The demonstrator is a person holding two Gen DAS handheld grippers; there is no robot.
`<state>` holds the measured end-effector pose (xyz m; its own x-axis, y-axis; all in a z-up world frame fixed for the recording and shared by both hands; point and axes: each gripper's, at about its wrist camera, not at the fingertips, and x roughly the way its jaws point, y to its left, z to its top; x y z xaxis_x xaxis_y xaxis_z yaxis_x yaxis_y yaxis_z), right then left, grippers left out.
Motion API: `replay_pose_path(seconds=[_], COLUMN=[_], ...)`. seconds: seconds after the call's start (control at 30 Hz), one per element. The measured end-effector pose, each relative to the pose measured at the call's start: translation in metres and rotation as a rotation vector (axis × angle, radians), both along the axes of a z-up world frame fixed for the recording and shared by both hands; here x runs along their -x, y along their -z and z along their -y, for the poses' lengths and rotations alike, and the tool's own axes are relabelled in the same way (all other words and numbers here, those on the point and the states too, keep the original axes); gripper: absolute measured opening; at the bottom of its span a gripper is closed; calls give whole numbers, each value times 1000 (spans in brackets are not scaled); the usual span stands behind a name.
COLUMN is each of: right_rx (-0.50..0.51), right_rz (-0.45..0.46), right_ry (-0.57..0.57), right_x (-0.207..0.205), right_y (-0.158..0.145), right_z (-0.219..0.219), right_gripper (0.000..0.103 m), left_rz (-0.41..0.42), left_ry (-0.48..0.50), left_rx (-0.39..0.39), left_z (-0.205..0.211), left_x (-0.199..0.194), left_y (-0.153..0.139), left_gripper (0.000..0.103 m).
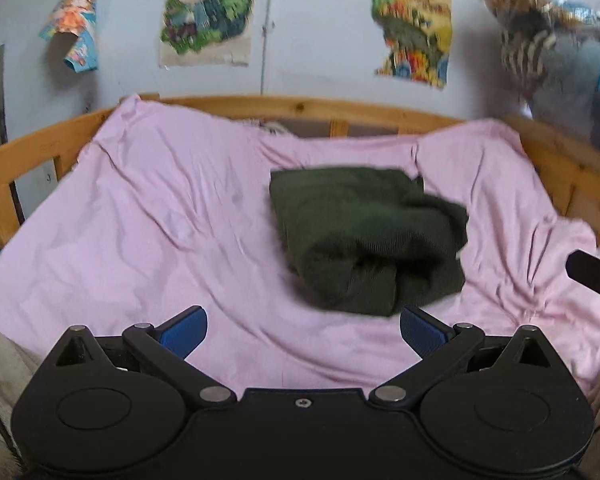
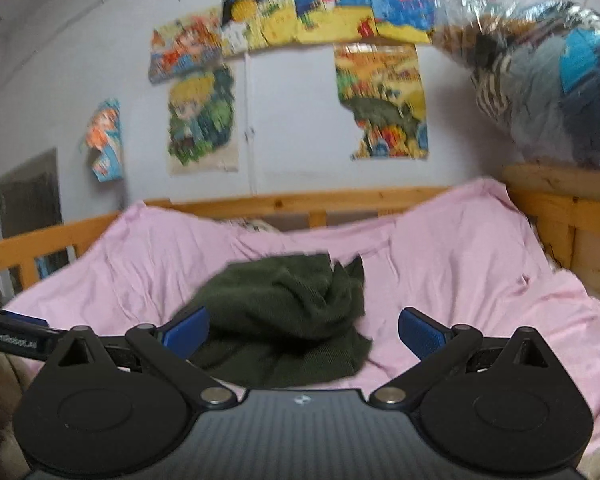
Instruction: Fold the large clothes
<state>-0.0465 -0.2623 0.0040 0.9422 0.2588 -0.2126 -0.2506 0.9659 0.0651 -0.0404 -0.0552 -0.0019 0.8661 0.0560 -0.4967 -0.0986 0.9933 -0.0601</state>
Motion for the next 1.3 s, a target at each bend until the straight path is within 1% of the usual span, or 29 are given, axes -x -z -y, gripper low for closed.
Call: replay_pose_path(seconds=[0.1,0.23,0.6,1.3], right_rx=[14,11,-15,0], right_rz=[-27,-36,-46,-57], right_ry=[10,17,43,49], right_x=[-4,-6,-7,-11], right_y=[5,7,6,8], right_z=[-2,0,7,5], right_gripper=[103,103,103,103], left_rz=[-14,-9,-13,-13], left_ry=[1,-5,-45,-49], left_rx=[-11,-25,26,32], left_z=[1,3,-5,-6], left_x=[-3,-5,-6,-7], left_y=[4,4,3,2], left_gripper=[102,102,102,102])
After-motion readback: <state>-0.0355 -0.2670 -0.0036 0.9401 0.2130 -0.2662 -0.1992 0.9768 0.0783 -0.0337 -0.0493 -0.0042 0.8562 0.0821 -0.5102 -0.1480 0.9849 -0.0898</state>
